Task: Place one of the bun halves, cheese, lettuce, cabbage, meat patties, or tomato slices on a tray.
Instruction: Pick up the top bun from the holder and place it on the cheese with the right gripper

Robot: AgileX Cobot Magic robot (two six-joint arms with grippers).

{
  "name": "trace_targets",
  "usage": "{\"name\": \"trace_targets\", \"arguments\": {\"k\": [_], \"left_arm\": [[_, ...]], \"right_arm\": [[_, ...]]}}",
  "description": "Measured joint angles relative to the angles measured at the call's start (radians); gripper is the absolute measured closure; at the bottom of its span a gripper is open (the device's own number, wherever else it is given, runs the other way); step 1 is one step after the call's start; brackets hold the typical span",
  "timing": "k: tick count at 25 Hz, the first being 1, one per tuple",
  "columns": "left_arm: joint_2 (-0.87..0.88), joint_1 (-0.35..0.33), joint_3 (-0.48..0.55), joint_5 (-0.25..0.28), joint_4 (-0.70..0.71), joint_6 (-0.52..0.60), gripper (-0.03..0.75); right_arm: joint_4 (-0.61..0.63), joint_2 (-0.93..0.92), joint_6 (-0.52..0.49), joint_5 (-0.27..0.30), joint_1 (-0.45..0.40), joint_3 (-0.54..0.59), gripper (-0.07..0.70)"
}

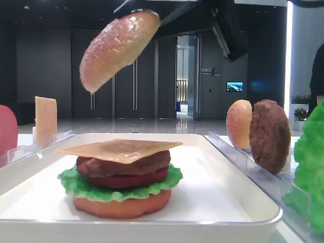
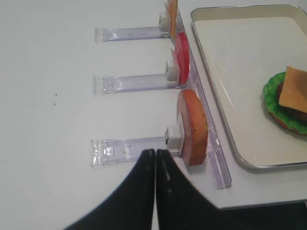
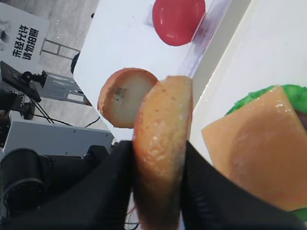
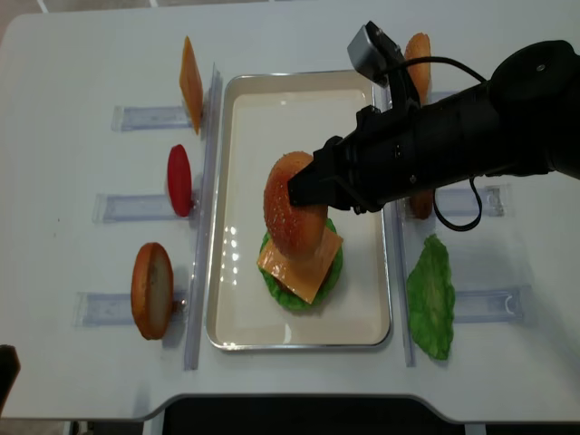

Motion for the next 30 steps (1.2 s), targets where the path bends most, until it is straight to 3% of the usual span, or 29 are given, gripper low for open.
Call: {"name": "trace_targets", "arguments": {"k": [9,30], "left_arm": [[0.000,0.000,0.000,0.000,0.000,0.000,0.722],[0.000,0.000,0.000,0.000,0.000,0.000,0.722]], "right_arm": [[0.110,0.105,-0.101,0.029,0.006,0.001,0.423],[0.129,0.206,-0.132,0.048,0.006,0.001,0.423]]}}
